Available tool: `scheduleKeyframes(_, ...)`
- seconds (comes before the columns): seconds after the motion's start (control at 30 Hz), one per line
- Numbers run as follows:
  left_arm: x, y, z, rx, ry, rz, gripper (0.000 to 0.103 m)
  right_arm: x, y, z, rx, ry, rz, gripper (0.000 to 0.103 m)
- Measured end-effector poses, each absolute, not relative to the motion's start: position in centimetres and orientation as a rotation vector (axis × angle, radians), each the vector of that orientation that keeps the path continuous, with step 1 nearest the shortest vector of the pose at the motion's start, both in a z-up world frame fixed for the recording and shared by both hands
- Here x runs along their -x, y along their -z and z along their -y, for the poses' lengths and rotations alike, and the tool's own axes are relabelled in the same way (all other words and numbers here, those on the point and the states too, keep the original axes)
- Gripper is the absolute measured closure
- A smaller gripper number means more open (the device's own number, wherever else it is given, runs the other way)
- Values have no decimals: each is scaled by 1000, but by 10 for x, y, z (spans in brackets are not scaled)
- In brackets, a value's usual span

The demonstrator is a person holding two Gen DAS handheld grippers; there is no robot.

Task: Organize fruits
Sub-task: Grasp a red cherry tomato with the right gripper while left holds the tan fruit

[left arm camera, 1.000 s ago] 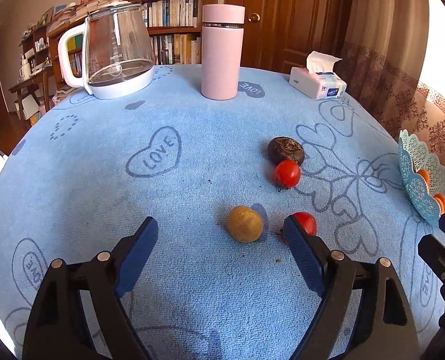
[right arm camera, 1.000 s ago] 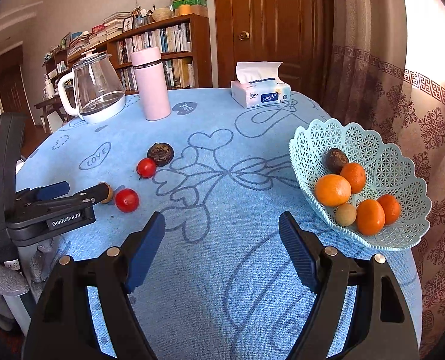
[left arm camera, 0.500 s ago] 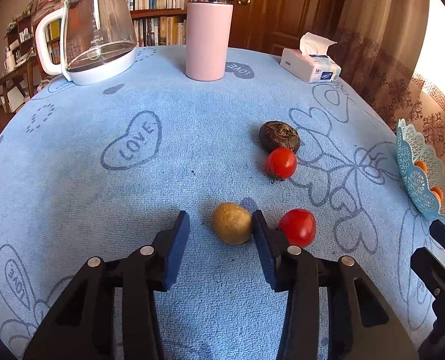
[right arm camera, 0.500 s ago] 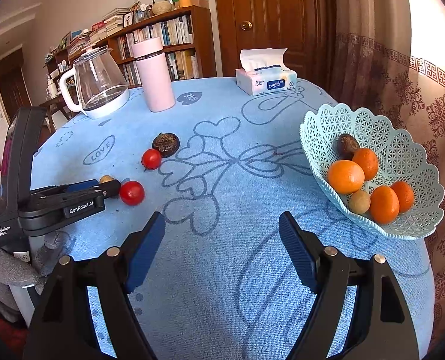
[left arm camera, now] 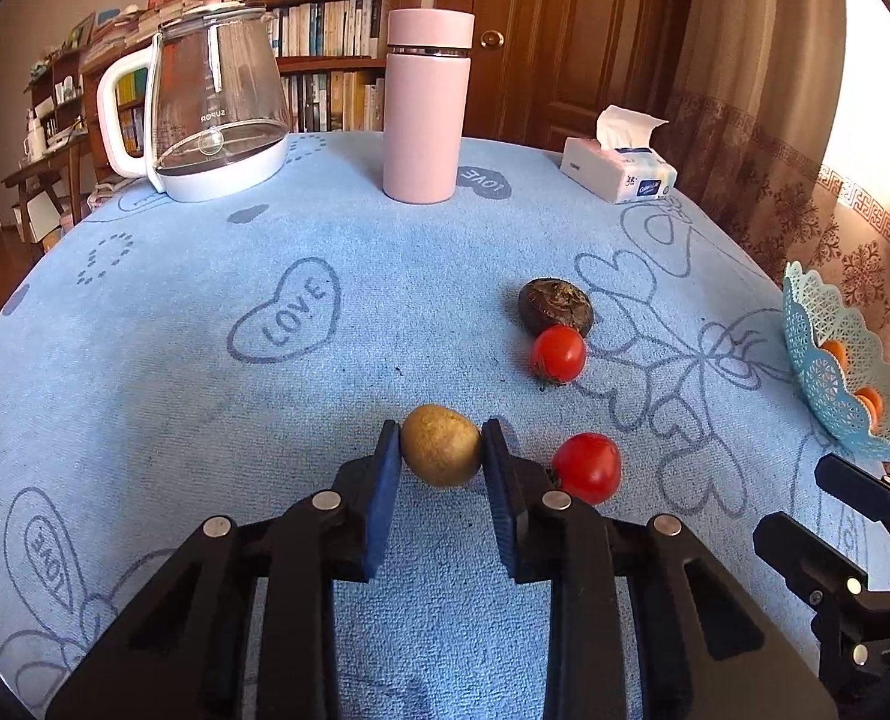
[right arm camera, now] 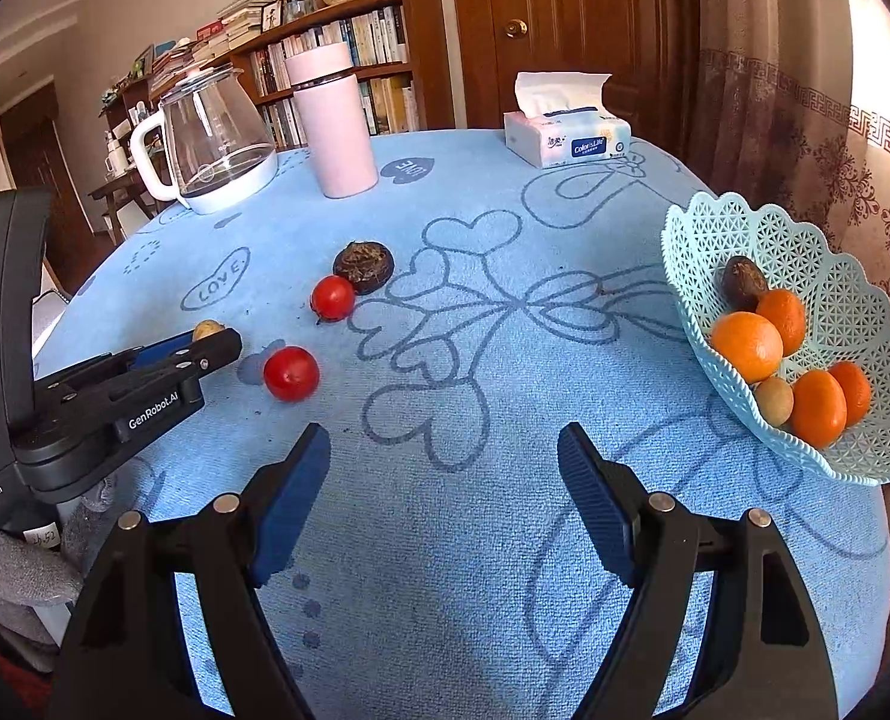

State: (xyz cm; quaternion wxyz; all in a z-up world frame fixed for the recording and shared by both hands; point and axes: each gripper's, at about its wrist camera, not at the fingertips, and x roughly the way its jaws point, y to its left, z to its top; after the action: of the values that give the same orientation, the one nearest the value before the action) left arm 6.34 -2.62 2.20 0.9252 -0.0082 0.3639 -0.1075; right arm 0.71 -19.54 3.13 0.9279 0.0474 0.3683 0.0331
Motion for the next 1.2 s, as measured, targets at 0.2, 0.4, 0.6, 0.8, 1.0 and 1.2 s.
scheduleKeyframes(0.2, -61, -24, 18, 47, 186, -724, 75, -18, -26, 181, -62, -89, -772, 23)
scheduleKeyframes(0.4, -58, -27, 14, 51, 155, -704, 75, -35, -21, 170, -59, -128, -801, 23)
scheduleKeyframes(0.6, -60, -27, 6, 72, 116, -703, 75, -49, -20, 158, -50, -163, -813, 25)
scheduleKeyframes(0.8, -60, -28, 1, 85, 93, -703, 75, -62, -16, 145, -36, -192, -840, 40)
scheduleKeyframes(1.0, -58, -30, -2, 88, 75, -693, 75, -73, -15, 133, -24, -225, -848, 51)
scheduleKeyframes(1.2, -58, -31, -5, 98, 63, -688, 75, -80, -13, 124, -18, -244, -862, 56)
